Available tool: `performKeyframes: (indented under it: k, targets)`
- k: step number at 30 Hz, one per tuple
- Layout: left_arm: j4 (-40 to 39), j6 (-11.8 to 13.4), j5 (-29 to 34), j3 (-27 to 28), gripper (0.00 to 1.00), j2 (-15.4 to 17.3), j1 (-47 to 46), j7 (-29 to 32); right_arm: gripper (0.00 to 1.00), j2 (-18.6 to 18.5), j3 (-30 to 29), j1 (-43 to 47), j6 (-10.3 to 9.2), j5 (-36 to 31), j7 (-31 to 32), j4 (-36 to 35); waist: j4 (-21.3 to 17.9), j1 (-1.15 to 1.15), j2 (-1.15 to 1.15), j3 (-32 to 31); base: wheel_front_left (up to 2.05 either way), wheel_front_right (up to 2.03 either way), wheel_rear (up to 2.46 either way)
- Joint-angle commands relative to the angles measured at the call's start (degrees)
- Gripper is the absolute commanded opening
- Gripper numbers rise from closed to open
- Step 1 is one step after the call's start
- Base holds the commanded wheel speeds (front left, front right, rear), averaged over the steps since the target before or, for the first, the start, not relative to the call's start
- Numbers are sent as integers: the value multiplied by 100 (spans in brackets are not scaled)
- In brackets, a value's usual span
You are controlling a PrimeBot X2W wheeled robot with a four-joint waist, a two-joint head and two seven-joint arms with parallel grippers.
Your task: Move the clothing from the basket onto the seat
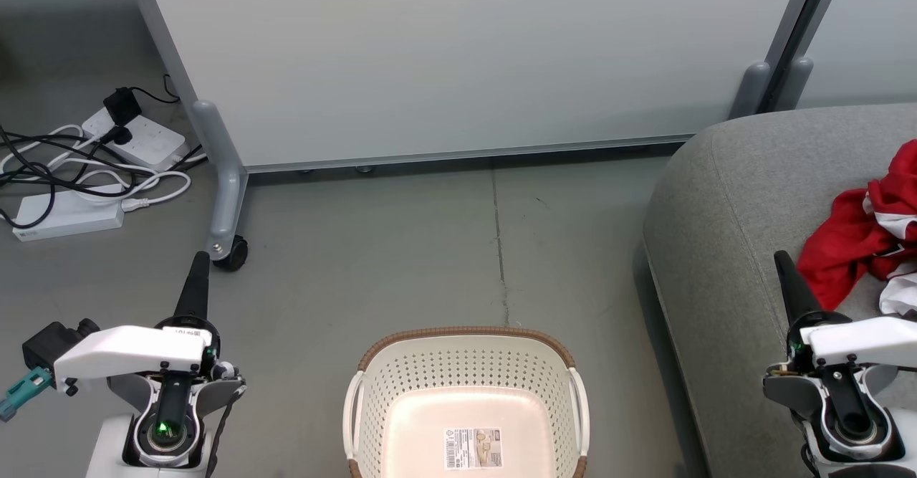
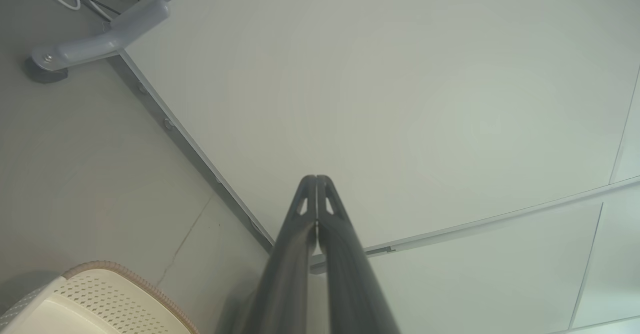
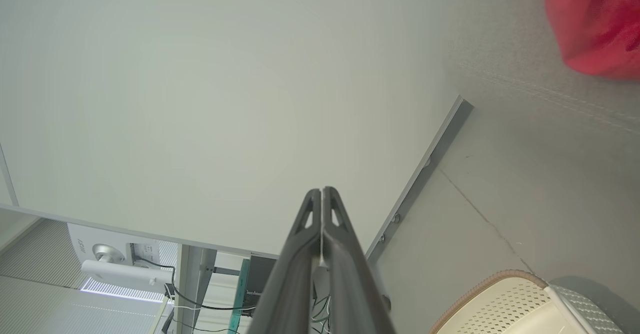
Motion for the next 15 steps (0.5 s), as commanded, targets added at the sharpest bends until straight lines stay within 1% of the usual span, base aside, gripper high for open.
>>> performKeyframes:
  k: [1,15]
  targets:
    - [31,-57,-140,71,0,23,-196,39,0,-58,-36,-176,12,165,34,17,1,0,0,2,0,0,0]
    - [227,-197,-636,229,0,-79,-397,181,0,-61,-109,-358,13,746,77,249,3,0,0,16,0,0,0]
